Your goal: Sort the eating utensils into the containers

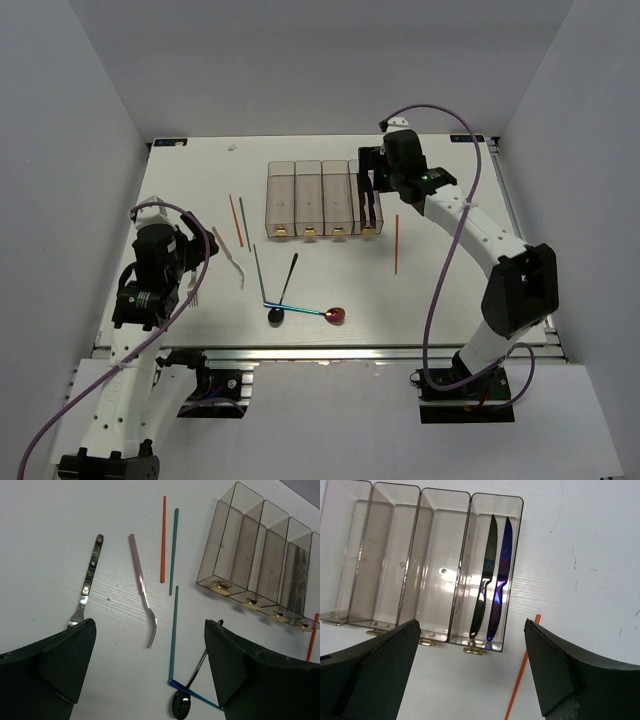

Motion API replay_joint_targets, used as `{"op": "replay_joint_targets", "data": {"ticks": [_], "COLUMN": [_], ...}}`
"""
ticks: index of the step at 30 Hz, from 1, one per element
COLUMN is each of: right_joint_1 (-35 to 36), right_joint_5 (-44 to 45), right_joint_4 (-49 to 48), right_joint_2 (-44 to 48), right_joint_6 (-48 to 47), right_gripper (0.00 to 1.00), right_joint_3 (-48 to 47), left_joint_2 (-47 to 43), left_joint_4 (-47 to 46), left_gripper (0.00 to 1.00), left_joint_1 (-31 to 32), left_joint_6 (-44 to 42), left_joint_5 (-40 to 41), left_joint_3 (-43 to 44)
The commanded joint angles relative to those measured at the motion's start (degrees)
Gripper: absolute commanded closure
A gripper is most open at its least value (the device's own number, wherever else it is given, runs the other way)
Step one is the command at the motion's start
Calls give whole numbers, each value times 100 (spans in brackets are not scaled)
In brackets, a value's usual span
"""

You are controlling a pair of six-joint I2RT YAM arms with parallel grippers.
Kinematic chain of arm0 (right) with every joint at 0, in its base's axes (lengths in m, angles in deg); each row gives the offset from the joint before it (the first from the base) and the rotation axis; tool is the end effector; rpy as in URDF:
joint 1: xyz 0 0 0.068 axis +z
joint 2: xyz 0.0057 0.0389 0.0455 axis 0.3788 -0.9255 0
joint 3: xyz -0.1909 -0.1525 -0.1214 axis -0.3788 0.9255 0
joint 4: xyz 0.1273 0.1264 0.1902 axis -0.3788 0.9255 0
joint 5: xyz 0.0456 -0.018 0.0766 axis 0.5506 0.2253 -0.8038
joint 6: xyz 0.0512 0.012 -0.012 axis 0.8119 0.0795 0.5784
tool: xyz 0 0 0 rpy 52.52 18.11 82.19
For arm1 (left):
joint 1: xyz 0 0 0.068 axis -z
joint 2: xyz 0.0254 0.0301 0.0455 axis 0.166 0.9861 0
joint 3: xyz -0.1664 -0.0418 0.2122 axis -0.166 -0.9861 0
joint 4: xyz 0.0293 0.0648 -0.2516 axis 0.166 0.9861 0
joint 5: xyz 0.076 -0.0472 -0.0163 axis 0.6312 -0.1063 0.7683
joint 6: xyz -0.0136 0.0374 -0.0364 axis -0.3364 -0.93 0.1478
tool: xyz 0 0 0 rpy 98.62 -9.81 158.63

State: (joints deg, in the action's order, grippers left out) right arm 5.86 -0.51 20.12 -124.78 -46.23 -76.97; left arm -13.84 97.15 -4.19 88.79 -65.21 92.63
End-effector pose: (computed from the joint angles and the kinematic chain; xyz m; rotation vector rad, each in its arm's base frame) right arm 0.3557 0.1809 0.3236 -0.1699 2.1017 0.1745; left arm 0.1467 -0.0068 0.3154 -0.5260 2.0271 -0.1413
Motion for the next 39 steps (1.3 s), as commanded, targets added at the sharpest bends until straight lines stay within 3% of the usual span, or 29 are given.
{"op": "replay_joint_targets", "data": {"ticks": [1, 7, 11, 12, 15, 16, 17, 22, 30, 39], "right_joint_1": [-34, -245, -307, -342, -500, -535, -570, -825, -878, -887], "right_joint_5": [-80, -607, 364, 455, 413, 404, 403, 157, -71, -89], "right_joint_4": [-147, 90, 581, 826, 925, 916, 908, 557, 512, 669], "right_joint_2": [466, 1108, 1268, 1163, 813, 724, 636, 100, -955, -1193], "right_joint_6": [408, 638, 752, 761, 752, 743, 743, 744, 585, 603], "right_gripper": [11, 11, 13, 16, 39, 52, 54, 54, 54, 55], "right_joint_3": [311, 943, 1367, 1402, 1551, 1595, 1621, 1736, 1157, 831], "left_joint_2": [-44, -53, -79, -70, -44, -44, -35, -35, 9, 53], "left_joint_4": [-12, 5, -3, -3, -12, -12, -3, -12, -21, -30], "left_gripper": [2, 2, 2, 2, 2, 2, 2, 2, 2, 2], "left_joint_1": [-27, -27, -27, -36, -27, -36, -36, -27, -36, -27], "left_joint_6": [5, 22, 14, 22, 14, 14, 5, 5, -4, -21], "left_joint_5": [7, 60, 51, 42, 16, 7, 7, 7, -46, -81], "left_joint_3": [4, 4, -5, -5, 4, -5, -5, -5, -5, -5]}}
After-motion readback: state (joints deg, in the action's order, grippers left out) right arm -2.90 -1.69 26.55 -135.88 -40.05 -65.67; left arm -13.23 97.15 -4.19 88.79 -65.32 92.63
